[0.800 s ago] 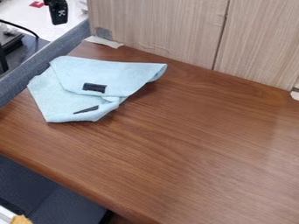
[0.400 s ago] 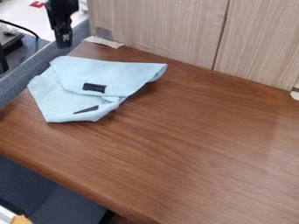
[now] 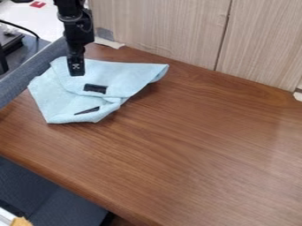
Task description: Unfold cloth from centre to top left
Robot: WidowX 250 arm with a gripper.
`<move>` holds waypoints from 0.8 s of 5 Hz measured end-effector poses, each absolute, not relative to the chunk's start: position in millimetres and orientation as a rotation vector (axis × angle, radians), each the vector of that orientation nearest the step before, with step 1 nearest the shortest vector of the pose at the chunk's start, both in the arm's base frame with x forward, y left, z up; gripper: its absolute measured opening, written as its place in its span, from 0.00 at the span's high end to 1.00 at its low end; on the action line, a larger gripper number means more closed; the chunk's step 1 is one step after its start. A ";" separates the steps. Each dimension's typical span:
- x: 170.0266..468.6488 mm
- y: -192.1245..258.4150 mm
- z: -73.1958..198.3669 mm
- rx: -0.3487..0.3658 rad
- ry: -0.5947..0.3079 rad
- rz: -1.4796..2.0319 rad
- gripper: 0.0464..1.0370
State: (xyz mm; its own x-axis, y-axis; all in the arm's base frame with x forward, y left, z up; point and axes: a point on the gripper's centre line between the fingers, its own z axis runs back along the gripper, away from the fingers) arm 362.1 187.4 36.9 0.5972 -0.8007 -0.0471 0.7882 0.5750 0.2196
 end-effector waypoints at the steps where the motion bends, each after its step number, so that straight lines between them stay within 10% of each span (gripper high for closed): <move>1: 350.6 173.1 39.5 0.254 -0.052 -1.069 0.04; 4: 339.3 156.4 36.9 0.254 -0.047 -1.166 0.04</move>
